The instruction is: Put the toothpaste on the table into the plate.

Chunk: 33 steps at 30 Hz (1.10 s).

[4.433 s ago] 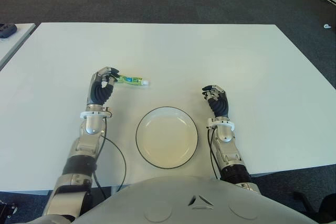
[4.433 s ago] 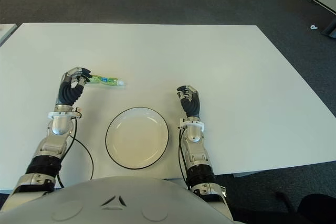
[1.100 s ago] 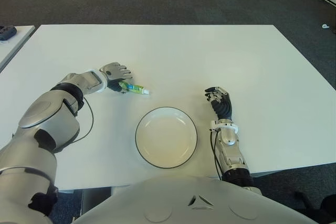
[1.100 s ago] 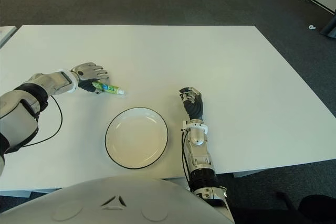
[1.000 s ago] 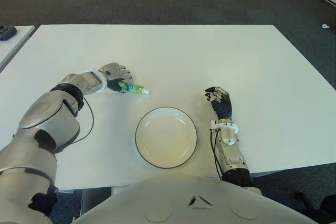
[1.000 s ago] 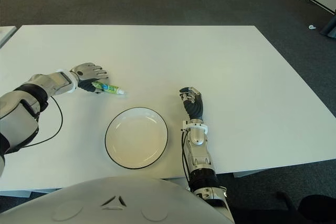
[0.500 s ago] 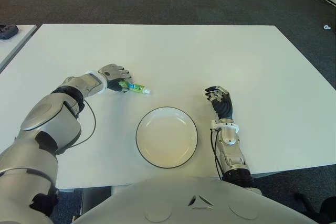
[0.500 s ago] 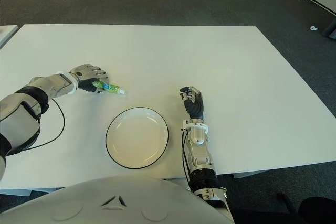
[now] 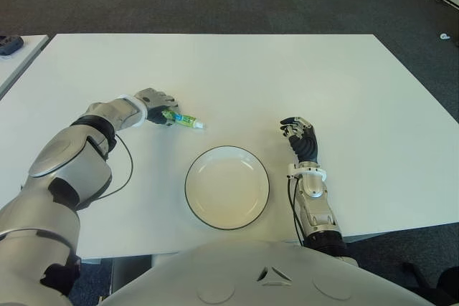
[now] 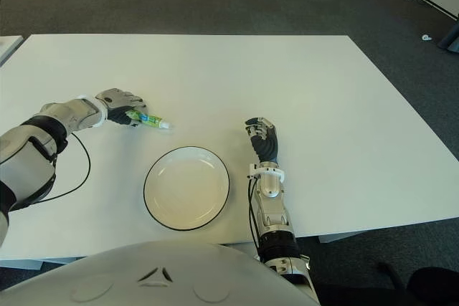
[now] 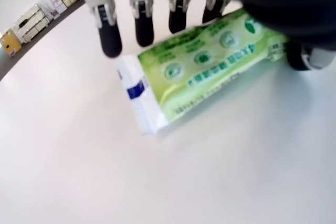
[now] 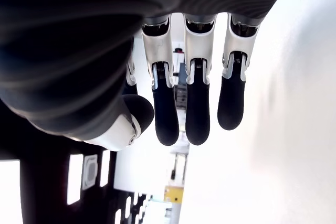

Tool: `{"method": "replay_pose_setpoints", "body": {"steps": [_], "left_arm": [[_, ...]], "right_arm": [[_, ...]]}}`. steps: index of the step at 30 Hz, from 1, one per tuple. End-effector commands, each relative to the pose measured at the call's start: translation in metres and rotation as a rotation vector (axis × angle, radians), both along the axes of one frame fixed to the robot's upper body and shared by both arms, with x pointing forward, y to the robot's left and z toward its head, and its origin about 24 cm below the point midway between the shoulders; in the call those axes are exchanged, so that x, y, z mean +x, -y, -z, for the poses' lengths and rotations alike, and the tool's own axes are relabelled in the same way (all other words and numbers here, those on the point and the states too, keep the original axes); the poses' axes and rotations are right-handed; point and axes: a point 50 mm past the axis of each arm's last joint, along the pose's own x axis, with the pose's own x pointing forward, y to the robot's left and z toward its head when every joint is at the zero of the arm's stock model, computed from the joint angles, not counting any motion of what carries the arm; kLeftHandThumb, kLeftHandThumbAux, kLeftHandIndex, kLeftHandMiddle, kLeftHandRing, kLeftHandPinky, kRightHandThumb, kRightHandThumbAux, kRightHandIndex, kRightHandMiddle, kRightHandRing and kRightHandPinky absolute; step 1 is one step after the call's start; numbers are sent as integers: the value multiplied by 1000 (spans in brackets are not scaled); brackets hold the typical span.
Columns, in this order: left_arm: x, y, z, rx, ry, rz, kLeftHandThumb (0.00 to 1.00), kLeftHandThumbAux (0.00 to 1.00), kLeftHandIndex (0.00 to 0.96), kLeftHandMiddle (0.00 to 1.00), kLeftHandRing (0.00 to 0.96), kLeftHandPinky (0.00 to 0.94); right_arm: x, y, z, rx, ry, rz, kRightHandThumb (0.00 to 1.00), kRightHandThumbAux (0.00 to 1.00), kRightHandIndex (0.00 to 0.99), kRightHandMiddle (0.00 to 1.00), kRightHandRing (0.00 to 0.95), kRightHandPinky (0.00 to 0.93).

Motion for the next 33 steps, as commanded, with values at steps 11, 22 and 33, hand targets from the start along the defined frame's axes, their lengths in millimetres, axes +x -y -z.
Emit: {"method": "replay_pose_setpoints", "body": {"steps": [11, 22, 33], "left_arm": [[-30, -14, 35, 47, -211, -173, 665, 313, 443, 414, 407, 455], [-28, -13, 32, -9, -156, -160, 696, 399, 477, 628, 658, 675], [-26, -13, 29, -15, -107, -139, 712, 685, 428, 757, 774, 819]], "right_arm": [[-1, 1, 3, -1, -39, 5, 705, 732, 418, 430, 429, 448], [0, 1, 3, -4, -40, 9, 706, 731, 419, 429, 428, 445], [0, 1, 3, -7, -35, 16, 707, 731, 419, 436, 436, 456]]}}
